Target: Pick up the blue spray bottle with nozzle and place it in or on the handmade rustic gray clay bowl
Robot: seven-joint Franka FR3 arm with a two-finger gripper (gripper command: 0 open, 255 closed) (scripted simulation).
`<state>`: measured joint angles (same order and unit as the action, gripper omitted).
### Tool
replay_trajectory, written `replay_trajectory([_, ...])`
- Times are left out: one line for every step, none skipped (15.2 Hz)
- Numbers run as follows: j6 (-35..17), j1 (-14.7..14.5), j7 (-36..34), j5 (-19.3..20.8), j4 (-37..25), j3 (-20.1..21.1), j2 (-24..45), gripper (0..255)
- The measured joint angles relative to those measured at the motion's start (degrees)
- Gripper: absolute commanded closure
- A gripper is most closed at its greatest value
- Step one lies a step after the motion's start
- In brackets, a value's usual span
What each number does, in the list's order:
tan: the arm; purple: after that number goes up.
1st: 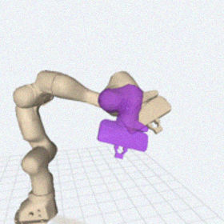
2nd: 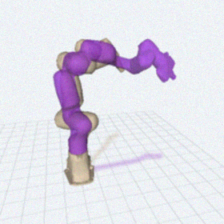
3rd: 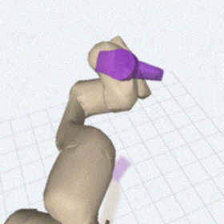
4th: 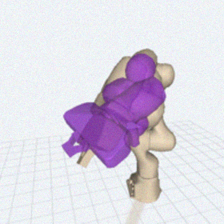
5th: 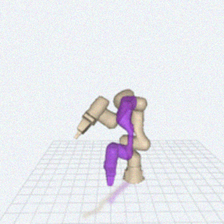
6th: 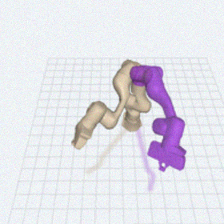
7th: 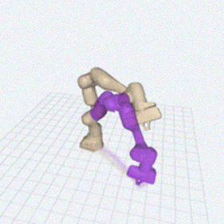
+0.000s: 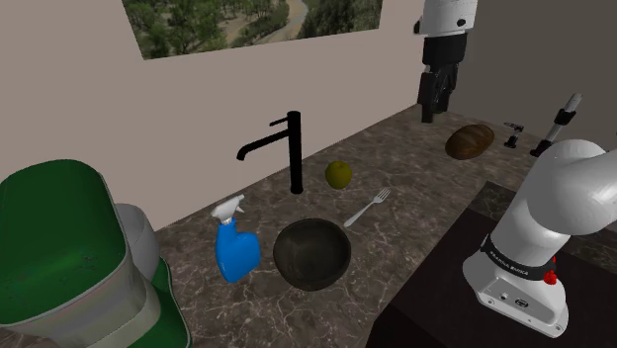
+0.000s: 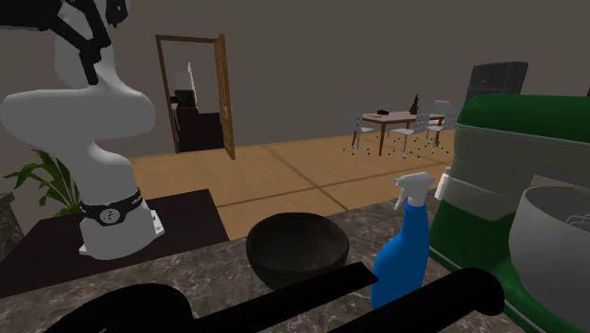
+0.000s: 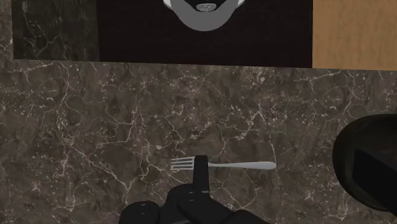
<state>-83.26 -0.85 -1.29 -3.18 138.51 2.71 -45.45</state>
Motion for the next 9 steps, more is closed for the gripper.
replay_trajectory([0.0,0.0,0.0,0.0,0.0,0.0,0.0,0])
replay_trajectory([-1.0,-0.3,0.7,-0.1,0.4,-0.1,0.3,0])
replay_trajectory([-2.8,-0.8,1.9,-0.2,0.8,-0.3,1.3,0])
replay_trajectory([-4.9,-1.5,3.1,-0.6,1.7,-0.3,1.9,0])
replay_trajectory([-7.3,-2.2,4.6,-0.8,2.6,-0.5,2.8,0])
replay_trajectory([-9.8,-2.8,6.3,-0.9,3.1,-0.8,4.1,0])
replay_trajectory([-12.3,-3.5,7.9,-1.2,4.1,-1.0,4.8,0])
replay_trajectory([-14.4,-4.2,9.7,-1.5,4.4,-1.3,6.0,0])
replay_trajectory([-16.7,-4.8,11.5,-1.7,4.8,-1.6,7.3,0])
